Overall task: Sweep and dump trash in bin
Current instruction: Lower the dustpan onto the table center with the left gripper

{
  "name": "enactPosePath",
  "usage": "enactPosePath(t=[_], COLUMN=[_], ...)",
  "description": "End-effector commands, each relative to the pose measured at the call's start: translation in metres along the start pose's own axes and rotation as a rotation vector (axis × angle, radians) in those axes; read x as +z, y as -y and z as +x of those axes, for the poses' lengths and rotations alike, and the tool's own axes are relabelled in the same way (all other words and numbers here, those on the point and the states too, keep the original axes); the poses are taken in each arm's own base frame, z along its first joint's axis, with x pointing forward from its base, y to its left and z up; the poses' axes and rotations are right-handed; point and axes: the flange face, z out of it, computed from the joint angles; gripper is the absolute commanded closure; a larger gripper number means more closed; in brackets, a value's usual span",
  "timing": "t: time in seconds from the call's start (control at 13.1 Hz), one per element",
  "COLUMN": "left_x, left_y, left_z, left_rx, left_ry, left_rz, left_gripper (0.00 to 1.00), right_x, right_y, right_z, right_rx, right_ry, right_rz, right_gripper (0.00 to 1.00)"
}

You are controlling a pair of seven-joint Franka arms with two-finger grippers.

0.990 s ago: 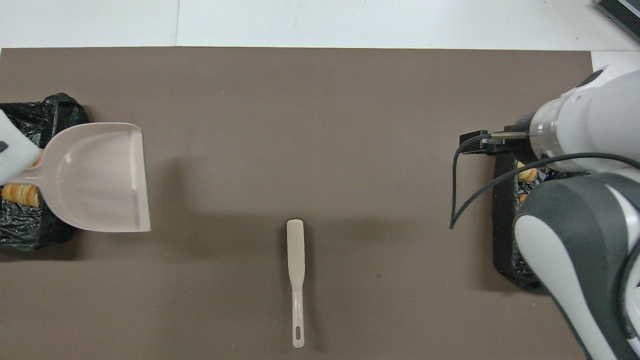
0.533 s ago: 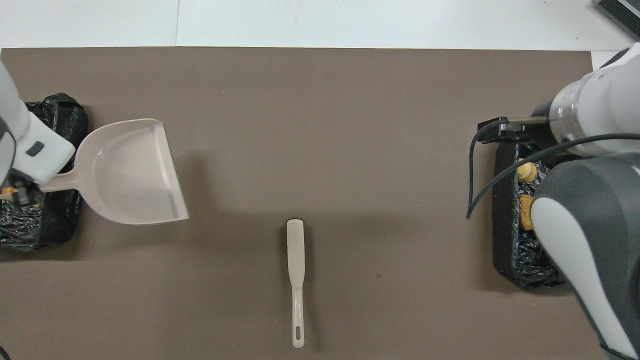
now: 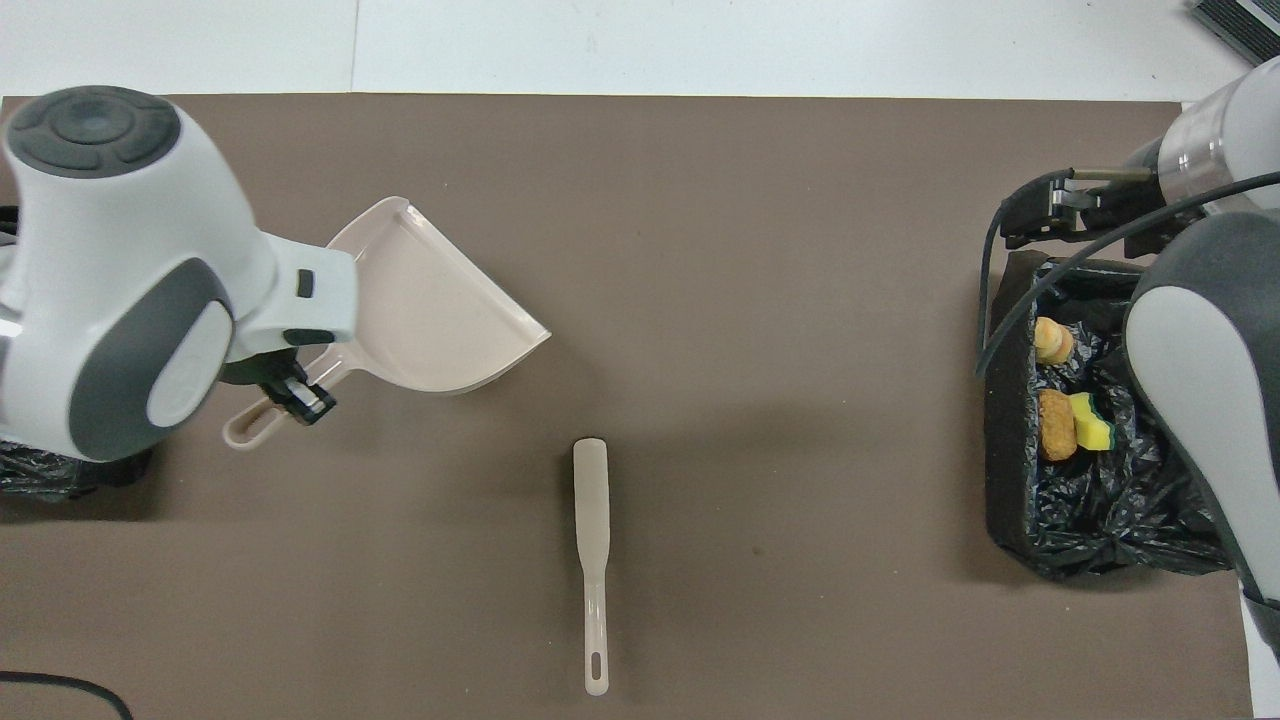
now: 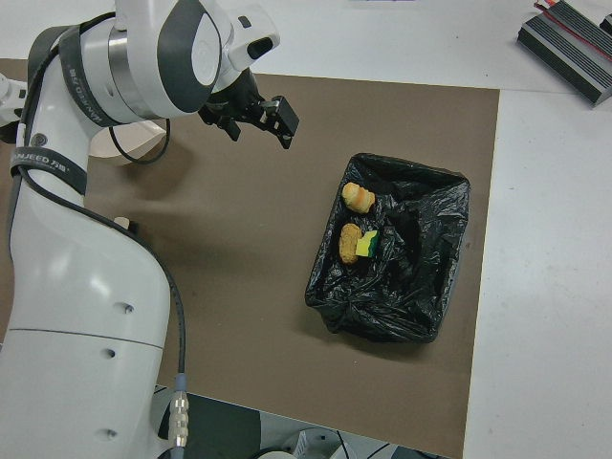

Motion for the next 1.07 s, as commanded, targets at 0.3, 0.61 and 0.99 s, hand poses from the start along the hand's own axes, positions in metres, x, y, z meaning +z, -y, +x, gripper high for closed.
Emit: enactPosePath(t=[0.3, 0.61, 0.99], left_x=[0.057, 0.024, -0.033], left_y=[-0.056, 0.018, 0.166], left_z=[0.029, 0.03, -0.003], left_rx=[-0.211, -0.313, -0.3], left_ry=[-0.044, -0.103, -0.205], left_rz=[-0.111, -0.128, -0.034], left_gripper=[0.83, 0.0, 0.0], right_x=[0.013, 0.0, -0.014], right_y=[-0.004, 0.0, 0.0], right_z=[-0.036, -0.021, -0.007], right_rx=[0.023, 0.057, 0.055], right_ry=[0.006, -0.009, 0.008], right_rz=[0.027, 0.065, 0.073], right_gripper=[0.0, 0.0, 0.0])
